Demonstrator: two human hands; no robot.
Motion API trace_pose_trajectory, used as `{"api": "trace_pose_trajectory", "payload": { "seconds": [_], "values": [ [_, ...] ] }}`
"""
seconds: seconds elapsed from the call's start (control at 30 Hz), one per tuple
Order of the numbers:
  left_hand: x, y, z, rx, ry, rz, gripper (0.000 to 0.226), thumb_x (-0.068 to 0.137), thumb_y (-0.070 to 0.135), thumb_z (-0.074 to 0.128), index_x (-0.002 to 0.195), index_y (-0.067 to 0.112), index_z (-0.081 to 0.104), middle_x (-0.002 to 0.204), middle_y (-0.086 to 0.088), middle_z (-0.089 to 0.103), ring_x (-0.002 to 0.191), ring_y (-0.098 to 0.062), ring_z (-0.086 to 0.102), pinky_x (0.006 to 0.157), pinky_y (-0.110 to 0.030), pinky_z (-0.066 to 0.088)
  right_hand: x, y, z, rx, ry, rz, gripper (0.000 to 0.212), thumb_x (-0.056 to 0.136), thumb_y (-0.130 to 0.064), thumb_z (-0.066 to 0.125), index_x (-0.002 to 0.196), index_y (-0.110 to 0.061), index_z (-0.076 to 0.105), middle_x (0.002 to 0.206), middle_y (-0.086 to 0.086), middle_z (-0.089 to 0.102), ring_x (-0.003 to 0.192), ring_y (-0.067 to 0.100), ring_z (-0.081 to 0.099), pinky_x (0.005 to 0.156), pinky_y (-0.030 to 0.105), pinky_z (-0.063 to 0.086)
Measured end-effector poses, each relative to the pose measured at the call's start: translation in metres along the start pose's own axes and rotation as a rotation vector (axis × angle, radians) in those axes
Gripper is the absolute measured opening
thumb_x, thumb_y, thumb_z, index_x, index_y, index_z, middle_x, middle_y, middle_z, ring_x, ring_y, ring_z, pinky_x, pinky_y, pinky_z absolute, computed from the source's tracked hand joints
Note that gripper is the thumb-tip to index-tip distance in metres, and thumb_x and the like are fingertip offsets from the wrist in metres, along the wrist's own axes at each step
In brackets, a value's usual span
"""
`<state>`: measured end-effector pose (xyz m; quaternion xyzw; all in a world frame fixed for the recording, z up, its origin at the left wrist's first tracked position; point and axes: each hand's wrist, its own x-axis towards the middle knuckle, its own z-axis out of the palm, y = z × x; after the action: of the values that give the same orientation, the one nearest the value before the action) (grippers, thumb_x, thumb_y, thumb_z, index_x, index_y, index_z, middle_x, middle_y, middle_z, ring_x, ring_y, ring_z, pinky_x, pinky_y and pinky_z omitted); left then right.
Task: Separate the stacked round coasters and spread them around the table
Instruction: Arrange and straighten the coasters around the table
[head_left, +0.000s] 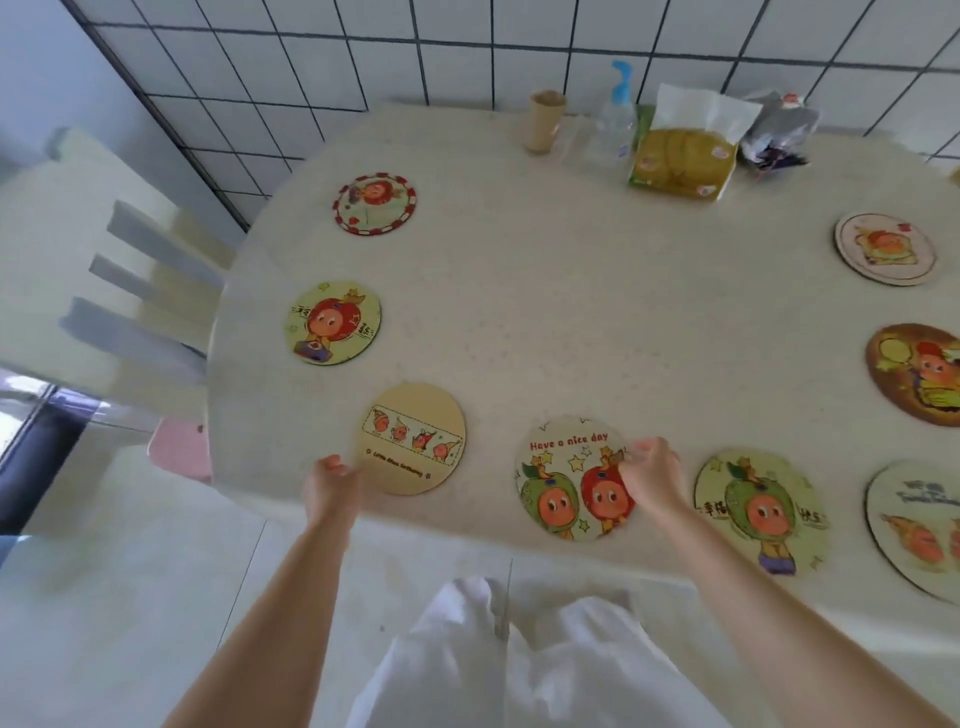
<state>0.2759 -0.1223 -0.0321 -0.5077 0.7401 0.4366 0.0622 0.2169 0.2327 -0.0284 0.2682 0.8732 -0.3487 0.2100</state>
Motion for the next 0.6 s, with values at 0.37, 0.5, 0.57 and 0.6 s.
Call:
{"api": "trace_pose_trajectory", "payload": {
  "seconds": [0.37, 0.5, 0.57, 0.6],
  "values": [
    [0.009, 0.012, 0.007, -0.182, -0.134, -0.029, 0.012, 0.081, 0.003, 0.058, 0.084, 0.010, 0.067, 0.074, -0.008, 0.066, 0.068, -0.027, 0.059, 0.062, -0.031, 0.051, -0.024, 0.015, -0.001, 0.228, -0.068, 0.157, 0.019, 0.093, -0.006, 0.044, 0.106, -0.020, 0.049, 0.083, 0.007, 0.060, 0.078, 0.037, 0.066, 0.073, 0.061, 0.059],
    [0.007, 0.004, 0.008, -0.193, -0.116, -0.027, 0.013, 0.084, 0.002, 0.057, 0.090, 0.011, 0.063, 0.089, -0.013, 0.066, 0.083, -0.031, 0.062, 0.083, -0.049, 0.057, -0.031, 0.020, 0.002, 0.398, -0.114, 0.224, 0.026, 0.096, -0.002, 0.042, 0.111, -0.022, 0.050, 0.093, 0.013, 0.063, 0.087, 0.038, 0.067, 0.070, 0.050, 0.060],
    [0.004, -0.001, 0.006, -0.253, -0.137, -0.054, 0.012, 0.085, -0.001, 0.057, 0.091, 0.009, 0.062, 0.093, -0.015, 0.066, 0.086, -0.032, 0.064, 0.078, -0.045, 0.059, -0.034, 0.019, 0.004, 0.518, -0.128, 0.268, 0.029, 0.097, 0.001, 0.040, 0.112, -0.021, 0.050, 0.098, 0.016, 0.063, 0.084, 0.036, 0.064, 0.064, 0.043, 0.054],
    [0.002, -0.003, 0.006, -0.301, -0.146, -0.076, 0.013, 0.086, -0.003, 0.058, 0.094, 0.007, 0.061, 0.095, -0.016, 0.066, 0.086, -0.032, 0.065, 0.073, -0.041, 0.059, -0.034, 0.017, 0.006, 0.556, -0.125, 0.276, 0.030, 0.097, 0.002, 0.040, 0.113, -0.021, 0.050, 0.097, 0.016, 0.062, 0.080, 0.034, 0.062, 0.062, 0.042, 0.053]
  ]
}}
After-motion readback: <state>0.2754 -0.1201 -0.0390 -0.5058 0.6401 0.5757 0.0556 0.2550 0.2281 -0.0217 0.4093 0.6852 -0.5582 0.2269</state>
